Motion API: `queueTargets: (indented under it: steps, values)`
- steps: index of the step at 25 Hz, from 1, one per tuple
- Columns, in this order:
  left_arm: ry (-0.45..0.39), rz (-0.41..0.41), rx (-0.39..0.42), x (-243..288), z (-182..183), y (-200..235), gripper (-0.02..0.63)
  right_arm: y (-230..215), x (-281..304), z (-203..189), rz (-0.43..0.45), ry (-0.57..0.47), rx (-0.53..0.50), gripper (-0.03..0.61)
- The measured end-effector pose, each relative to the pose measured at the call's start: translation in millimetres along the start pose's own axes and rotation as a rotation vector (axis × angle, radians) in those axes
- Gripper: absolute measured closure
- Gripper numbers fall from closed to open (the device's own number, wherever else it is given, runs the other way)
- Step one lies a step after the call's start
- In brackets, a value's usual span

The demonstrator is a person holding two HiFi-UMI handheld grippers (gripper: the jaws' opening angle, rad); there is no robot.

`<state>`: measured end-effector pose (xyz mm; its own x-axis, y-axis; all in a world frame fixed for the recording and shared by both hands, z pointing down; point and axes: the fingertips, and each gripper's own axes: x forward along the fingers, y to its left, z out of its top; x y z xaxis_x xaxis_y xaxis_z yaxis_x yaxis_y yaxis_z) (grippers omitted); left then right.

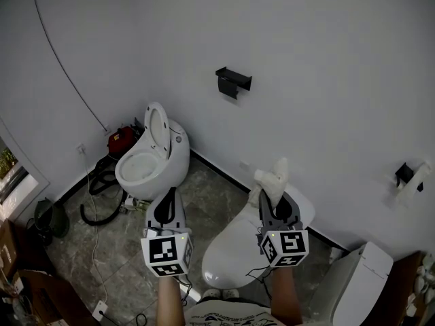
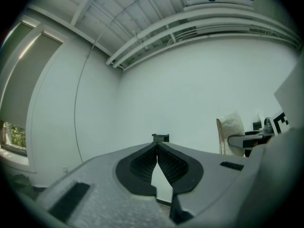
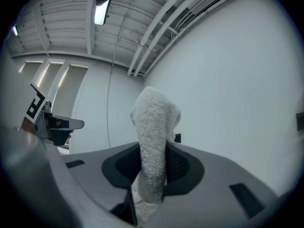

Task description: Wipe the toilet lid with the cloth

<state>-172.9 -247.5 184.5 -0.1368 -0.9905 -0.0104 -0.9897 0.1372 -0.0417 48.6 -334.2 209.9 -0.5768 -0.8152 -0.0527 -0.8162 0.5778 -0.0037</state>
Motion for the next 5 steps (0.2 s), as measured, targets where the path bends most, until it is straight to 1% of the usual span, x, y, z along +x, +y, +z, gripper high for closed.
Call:
queueTargets:
  steps: [5]
  values:
    - [-0.002, -0.010, -0.003, 4.2, -1.6, -4.9, 0.604, -1.6, 2.0, -2.5, -0.001, 0.002, 0.002, 0.476]
